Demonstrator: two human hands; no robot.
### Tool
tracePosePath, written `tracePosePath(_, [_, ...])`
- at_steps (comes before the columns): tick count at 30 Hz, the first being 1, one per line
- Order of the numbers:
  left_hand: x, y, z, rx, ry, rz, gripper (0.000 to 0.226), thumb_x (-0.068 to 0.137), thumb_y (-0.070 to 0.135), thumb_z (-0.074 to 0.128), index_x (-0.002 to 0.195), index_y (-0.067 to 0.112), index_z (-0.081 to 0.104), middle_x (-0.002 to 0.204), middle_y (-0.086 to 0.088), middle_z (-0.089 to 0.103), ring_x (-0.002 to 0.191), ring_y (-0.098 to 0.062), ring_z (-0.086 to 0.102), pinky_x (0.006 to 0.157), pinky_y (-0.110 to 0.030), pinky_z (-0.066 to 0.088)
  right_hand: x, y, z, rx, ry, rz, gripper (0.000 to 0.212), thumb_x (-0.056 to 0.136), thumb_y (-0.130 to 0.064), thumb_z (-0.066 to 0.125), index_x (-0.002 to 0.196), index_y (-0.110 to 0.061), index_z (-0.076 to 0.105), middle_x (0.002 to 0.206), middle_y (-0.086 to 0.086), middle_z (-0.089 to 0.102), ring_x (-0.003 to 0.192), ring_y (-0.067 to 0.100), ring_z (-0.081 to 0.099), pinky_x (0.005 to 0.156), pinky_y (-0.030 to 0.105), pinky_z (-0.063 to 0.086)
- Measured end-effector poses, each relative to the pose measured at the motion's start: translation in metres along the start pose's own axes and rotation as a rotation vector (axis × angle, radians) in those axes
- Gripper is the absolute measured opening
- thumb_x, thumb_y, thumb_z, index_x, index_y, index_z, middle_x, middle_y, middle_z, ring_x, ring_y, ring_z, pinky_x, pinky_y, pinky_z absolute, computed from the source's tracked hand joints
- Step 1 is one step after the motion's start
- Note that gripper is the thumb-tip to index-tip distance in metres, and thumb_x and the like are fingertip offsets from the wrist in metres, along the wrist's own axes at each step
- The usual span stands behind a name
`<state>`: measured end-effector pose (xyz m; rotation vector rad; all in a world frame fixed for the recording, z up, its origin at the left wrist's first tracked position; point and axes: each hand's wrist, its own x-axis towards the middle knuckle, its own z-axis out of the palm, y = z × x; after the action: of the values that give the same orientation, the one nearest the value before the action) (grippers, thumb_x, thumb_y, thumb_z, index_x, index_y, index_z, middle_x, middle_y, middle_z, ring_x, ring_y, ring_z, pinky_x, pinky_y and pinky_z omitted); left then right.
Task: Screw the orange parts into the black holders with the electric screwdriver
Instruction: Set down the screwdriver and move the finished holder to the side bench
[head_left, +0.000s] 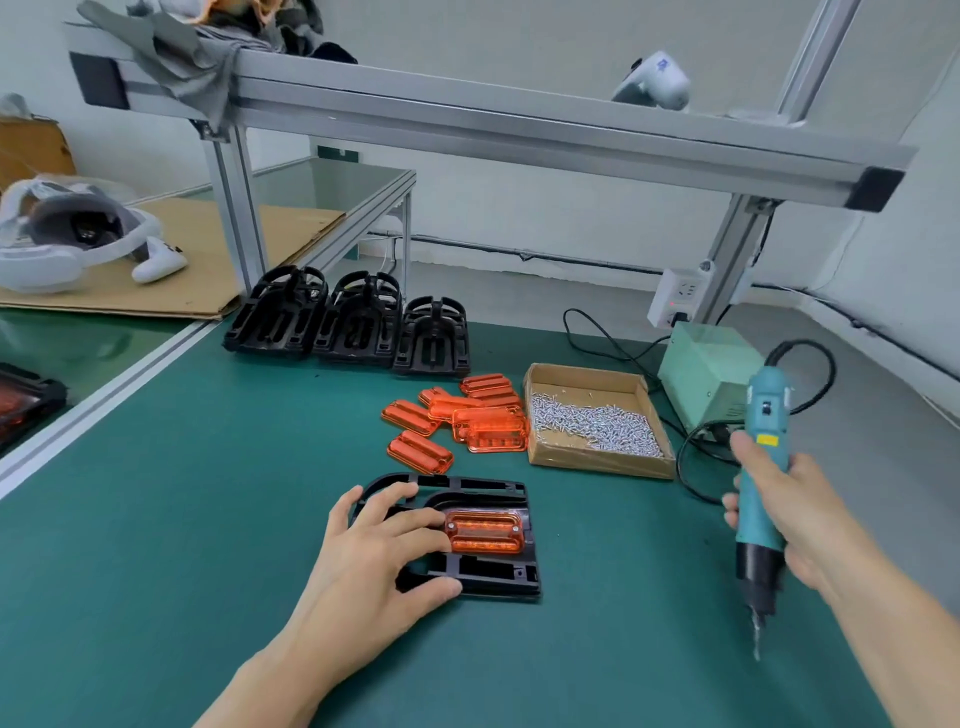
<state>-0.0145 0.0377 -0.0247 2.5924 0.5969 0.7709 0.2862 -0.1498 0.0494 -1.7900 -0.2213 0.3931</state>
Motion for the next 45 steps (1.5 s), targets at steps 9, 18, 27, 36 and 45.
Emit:
tracePosePath(9, [-0.001,-0.001,0.001,0.012,0.001,-0.001,0.044,0.075,0.069,0.044,0.094,0.04,0.07,0.116,0.033,0.056,0.131,0.002,0.031,0.115,-0.04,0.01,-0.005,0.019,-0.016,-0.664,0.005,-0.009,0.045,0.093,-0.054,0.05,0.108,-0.011,0.043,0.081,0.014,0.063,0.066,0.028,0.064,0.06,0.038,0.054])
tracePosePath(18, [-0.001,-0.002,0.003,0.025,-0.003,-0.011,0.042,0.074,0.069,0.044,0.094,0.042,0.069,0.117,0.032,0.056,0.132,0.001,0.032,0.116,-0.043,0.012,0.006,0.023,-0.017,-1.145,0.127,-0.151,0.046,0.096,-0.056,0.04,0.101,-0.01,0.046,0.093,0.01,0.061,0.082,0.029,0.056,0.067,0.036,0.044])
tracePosePath(27, [-0.001,-0.001,0.003,0.022,-0.002,-0.01,0.044,0.073,0.071,0.043,0.095,0.042,0.069,0.117,0.035,0.054,0.131,0.005,0.026,0.116,-0.041,0.01,0.009,0.02,-0.01,-1.119,0.001,-0.127,0.042,0.098,-0.053,0.038,0.093,-0.013,0.048,0.088,0.005,0.06,0.077,0.025,0.061,0.065,0.033,0.045])
tracePosePath(36, [-0.001,0.0,0.003,0.027,0.0,-0.014,0.044,0.072,0.072,0.042,0.094,0.045,0.067,0.117,0.035,0.053,0.131,0.007,0.023,0.116,-0.038,0.006,0.018,0.033,-0.046,-0.63,-0.092,0.081,0.029,0.1,-0.025,0.046,0.087,-0.003,0.062,0.076,0.01,0.064,0.064,0.021,0.058,0.065,0.032,0.051])
tracePosePath(45, [-0.001,0.002,0.001,0.03,-0.017,-0.016,0.049,0.073,0.072,0.043,0.1,0.041,0.069,0.119,0.035,0.052,0.134,0.005,0.024,0.117,-0.033,0.0,0.013,0.027,-0.032,-1.008,0.061,-0.16,0.032,0.101,-0.023,0.042,0.129,-0.013,0.054,0.124,0.011,0.059,0.106,0.03,0.056,0.088,0.038,0.044])
